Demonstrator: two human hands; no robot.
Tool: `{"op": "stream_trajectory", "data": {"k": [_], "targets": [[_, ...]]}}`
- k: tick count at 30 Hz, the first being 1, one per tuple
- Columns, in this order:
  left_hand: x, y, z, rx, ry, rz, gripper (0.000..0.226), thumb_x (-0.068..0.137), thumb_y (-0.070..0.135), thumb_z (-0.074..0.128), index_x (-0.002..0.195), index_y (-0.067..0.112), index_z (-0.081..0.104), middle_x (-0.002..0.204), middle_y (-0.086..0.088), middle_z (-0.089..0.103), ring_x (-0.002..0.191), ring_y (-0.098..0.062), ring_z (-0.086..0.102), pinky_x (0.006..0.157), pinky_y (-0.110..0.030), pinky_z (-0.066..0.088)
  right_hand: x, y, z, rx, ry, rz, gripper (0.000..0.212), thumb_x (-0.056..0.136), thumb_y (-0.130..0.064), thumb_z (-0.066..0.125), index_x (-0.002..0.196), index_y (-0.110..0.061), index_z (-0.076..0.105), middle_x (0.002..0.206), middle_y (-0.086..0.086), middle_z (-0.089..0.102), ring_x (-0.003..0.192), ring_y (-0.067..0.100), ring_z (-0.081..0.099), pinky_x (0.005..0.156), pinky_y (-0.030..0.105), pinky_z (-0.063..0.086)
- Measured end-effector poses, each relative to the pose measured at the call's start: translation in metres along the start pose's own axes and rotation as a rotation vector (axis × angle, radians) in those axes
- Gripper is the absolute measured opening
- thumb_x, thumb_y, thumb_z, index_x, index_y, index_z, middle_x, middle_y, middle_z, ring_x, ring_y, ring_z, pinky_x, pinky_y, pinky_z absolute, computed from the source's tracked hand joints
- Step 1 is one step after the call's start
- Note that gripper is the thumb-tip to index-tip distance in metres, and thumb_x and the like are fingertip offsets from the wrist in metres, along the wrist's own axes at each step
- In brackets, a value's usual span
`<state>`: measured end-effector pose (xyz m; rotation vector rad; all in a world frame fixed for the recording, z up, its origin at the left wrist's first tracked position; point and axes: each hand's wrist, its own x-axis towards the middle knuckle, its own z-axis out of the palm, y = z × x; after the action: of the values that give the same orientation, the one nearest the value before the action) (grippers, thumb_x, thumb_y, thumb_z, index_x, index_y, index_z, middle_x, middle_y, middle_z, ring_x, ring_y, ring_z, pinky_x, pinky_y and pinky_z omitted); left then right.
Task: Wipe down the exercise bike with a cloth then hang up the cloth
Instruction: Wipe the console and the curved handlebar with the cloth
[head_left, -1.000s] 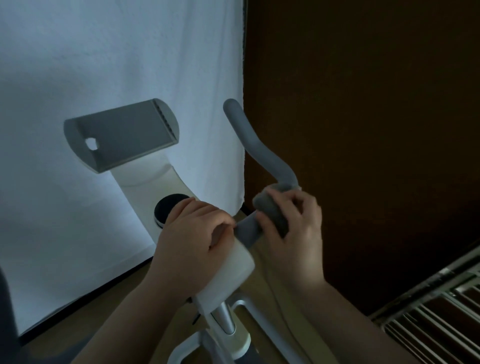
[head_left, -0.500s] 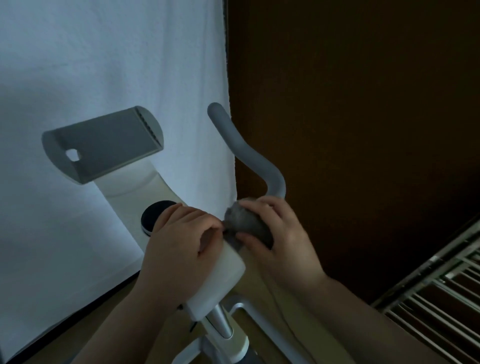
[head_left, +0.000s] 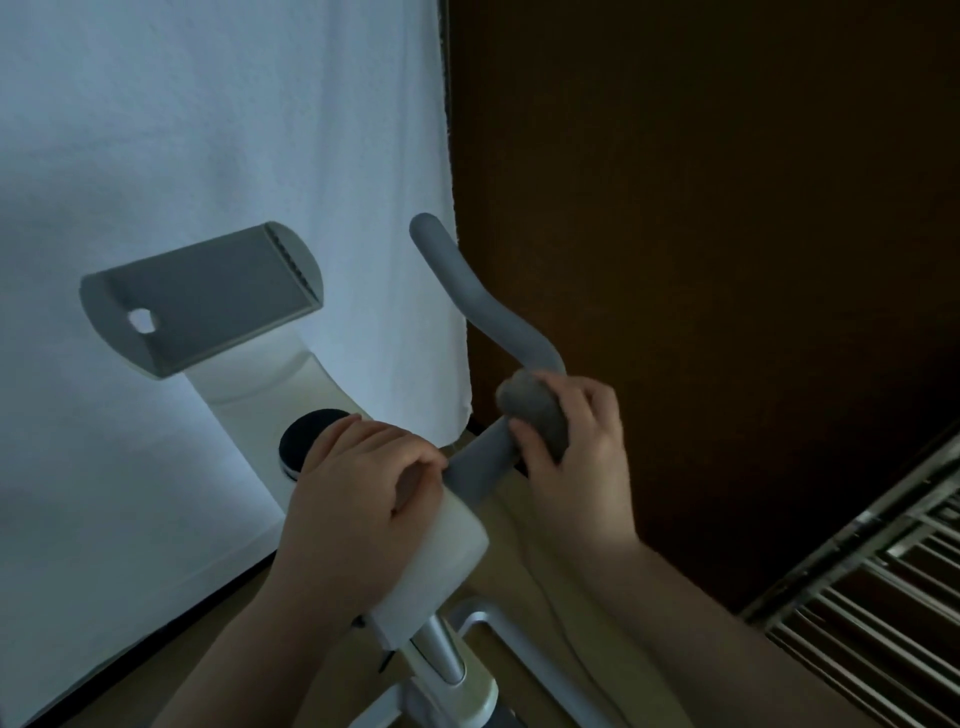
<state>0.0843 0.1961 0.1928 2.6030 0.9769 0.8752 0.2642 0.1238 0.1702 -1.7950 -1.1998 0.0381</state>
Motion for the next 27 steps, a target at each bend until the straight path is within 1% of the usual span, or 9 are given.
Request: {"op": "stream_trajectory", "data": {"k": [4, 7, 9, 11, 14, 18, 21, 23, 27], "targets": [[0.0, 0.0, 0.0, 0.017, -0.012, 0.003, 0.027, 0.085, 0.038, 0.042, 0.082, 0.027, 0.067, 0.08, 0.015, 0.065, 0.079, -0.007, 0.056, 0.09, -0.029, 0.038, -0.01, 0.001, -0.011, -0.034, -0.192, -0.245, 0.046, 0.087, -0.029, 0.064, 0.131, -0.026, 0.051, 0.13, -0.006, 0.043, 0.118, 0.013, 0.047, 0.096, 0.026, 0.048], [0.0, 0.002, 0.0, -0.002, 0.003, 0.002, 0.026, 0.085, 0.037, 0.042, 0.082, 0.028, 0.067, 0.081, 0.017, 0.064, 0.081, -0.004, 0.055, 0.094, -0.028, 0.036, 0.006, 0.01, -0.011, -0.047, -0.028, -0.118, 0.047, 0.087, -0.029, 0.062, 0.132, -0.027, 0.051, 0.13, -0.005, 0.045, 0.119, 0.012, 0.046, 0.096, 0.029, 0.05], [0.0, 0.002, 0.0, -0.005, 0.006, 0.0, 0.027, 0.085, 0.037, 0.042, 0.081, 0.027, 0.066, 0.079, 0.017, 0.063, 0.079, -0.005, 0.055, 0.092, -0.028, 0.036, -0.008, -0.006, -0.001, -0.005, -0.012, -0.037, 0.048, 0.086, -0.026, 0.065, 0.132, -0.03, 0.05, 0.132, -0.009, 0.042, 0.121, 0.01, 0.043, 0.095, 0.023, 0.046], [0.0, 0.002, 0.0, -0.001, 0.007, 0.001, 0.025, 0.083, 0.036, 0.041, 0.077, 0.025, 0.063, 0.074, 0.015, 0.059, 0.073, -0.006, 0.052, 0.084, -0.029, 0.038, -0.027, -0.02, 0.008, -0.025, -0.1, -0.186, 0.046, 0.087, -0.029, 0.063, 0.13, -0.032, 0.05, 0.13, -0.012, 0.042, 0.118, 0.009, 0.043, 0.092, 0.018, 0.04], [0.001, 0.001, 0.0, 0.012, 0.001, -0.007, 0.028, 0.084, 0.037, 0.041, 0.079, 0.025, 0.065, 0.076, 0.013, 0.063, 0.075, -0.008, 0.054, 0.086, -0.031, 0.04, -0.005, -0.005, -0.004, -0.177, -0.162, -0.349, 0.044, 0.089, -0.039, 0.054, 0.131, -0.025, 0.051, 0.127, -0.004, 0.05, 0.114, 0.014, 0.051, 0.089, 0.028, 0.053], [0.0, 0.001, 0.0, 0.005, -0.009, -0.009, 0.027, 0.085, 0.037, 0.042, 0.083, 0.028, 0.067, 0.08, 0.016, 0.065, 0.081, -0.005, 0.057, 0.096, -0.027, 0.035, 0.011, 0.008, -0.006, -0.166, 0.048, -0.091, 0.047, 0.088, -0.036, 0.054, 0.133, -0.023, 0.051, 0.13, 0.0, 0.05, 0.118, 0.015, 0.051, 0.091, 0.031, 0.053], [0.0, 0.0, 0.001, 0.027, -0.025, -0.004, 0.029, 0.086, 0.038, 0.041, 0.082, 0.025, 0.067, 0.079, 0.013, 0.065, 0.078, -0.007, 0.057, 0.092, -0.03, 0.039, -0.02, -0.007, 0.007, -0.075, -0.081, -0.222, 0.044, 0.088, -0.032, 0.058, 0.131, -0.025, 0.05, 0.131, -0.005, 0.046, 0.118, 0.012, 0.048, 0.094, 0.02, 0.044], [0.0, 0.0, 0.0, 0.03, -0.029, -0.014, 0.03, 0.086, 0.038, 0.04, 0.081, 0.025, 0.066, 0.078, 0.013, 0.065, 0.077, -0.008, 0.057, 0.092, -0.03, 0.038, -0.012, 0.0, -0.001, -0.1, -0.171, -0.359, 0.044, 0.091, -0.04, 0.051, 0.132, -0.025, 0.05, 0.13, -0.007, 0.049, 0.117, 0.01, 0.05, 0.093, 0.022, 0.049], [0.002, 0.002, -0.001, 0.004, -0.02, -0.014, 0.028, 0.086, 0.038, 0.041, 0.082, 0.028, 0.067, 0.08, 0.016, 0.065, 0.08, -0.005, 0.058, 0.096, -0.027, 0.033, 0.015, 0.015, -0.009, -0.09, -0.002, -0.136, 0.049, 0.09, -0.044, 0.048, 0.134, -0.023, 0.05, 0.124, -0.005, 0.056, 0.113, 0.011, 0.051, 0.09, 0.025, 0.047]]}}
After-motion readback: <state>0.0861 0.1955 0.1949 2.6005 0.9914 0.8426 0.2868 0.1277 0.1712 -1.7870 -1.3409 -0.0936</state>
